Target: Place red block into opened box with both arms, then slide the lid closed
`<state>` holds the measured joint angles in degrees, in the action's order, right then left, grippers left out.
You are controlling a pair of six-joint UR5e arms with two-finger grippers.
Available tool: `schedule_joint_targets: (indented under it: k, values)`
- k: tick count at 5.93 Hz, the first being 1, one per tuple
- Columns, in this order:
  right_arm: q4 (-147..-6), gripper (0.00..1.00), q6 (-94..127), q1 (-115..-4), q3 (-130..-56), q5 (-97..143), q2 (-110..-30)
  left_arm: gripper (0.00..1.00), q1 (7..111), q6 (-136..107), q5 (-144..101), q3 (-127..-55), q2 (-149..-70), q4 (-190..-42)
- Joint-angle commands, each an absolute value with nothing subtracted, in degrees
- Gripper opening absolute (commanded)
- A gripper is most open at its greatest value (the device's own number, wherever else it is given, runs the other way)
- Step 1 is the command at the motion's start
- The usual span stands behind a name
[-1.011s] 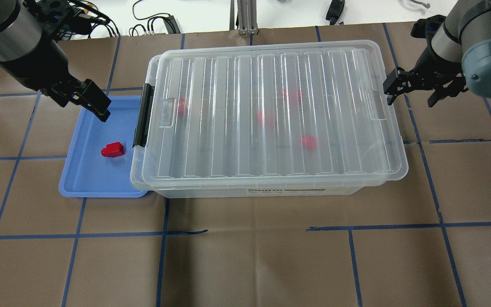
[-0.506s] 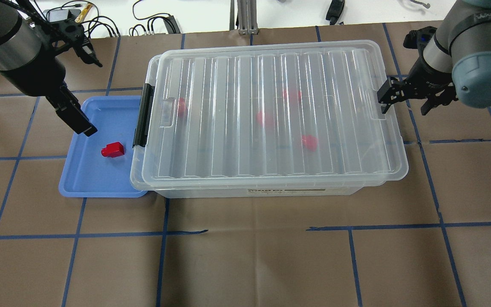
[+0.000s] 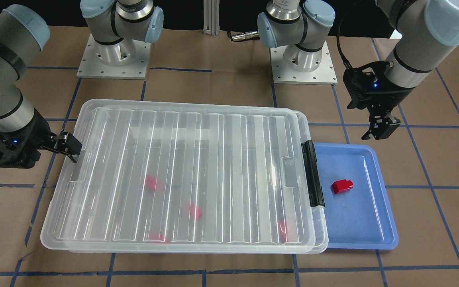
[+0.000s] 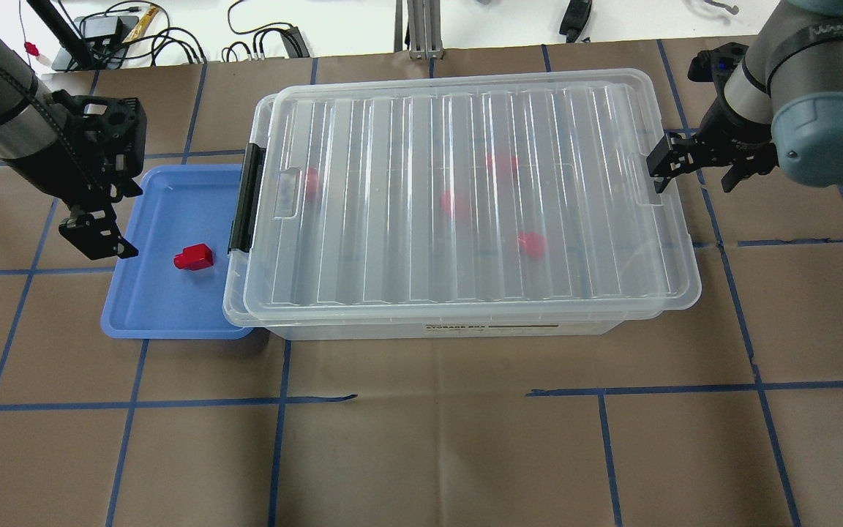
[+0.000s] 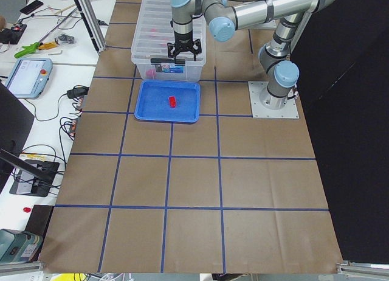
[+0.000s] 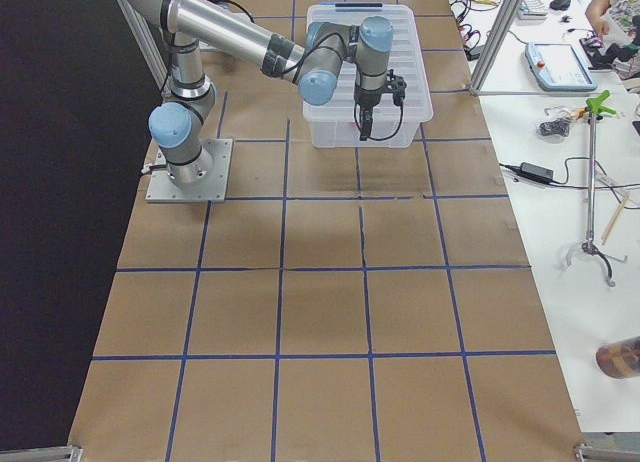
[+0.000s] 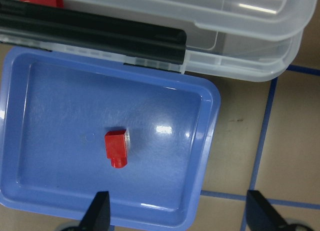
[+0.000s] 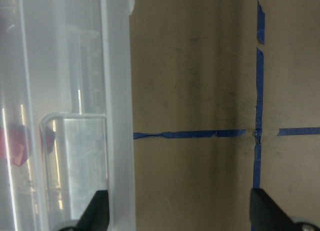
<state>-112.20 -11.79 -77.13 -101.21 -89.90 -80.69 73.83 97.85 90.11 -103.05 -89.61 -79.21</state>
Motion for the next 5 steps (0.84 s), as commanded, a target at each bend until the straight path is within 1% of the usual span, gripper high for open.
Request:
schedule_joint_targets:
  k: [1,3,5]
  values:
    - [-113.29,1.00,-13.18,-76.64,-101.08,-90.26,-80.60,0.95,69.02,101.86,90.17,-105.91,-93.49,-73.49]
    - [-113.38,1.00,-14.85,-75.85,-100.99,-92.02,-80.51,0.95,68.82,101.16,89.65,-107.22,-99.55,-65.96]
    - [-113.38,1.00,-16.94,-73.57,-101.07,-92.02,-80.42,0.95,69.34,100.46,89.65,-108.36,-107.18,-57.70]
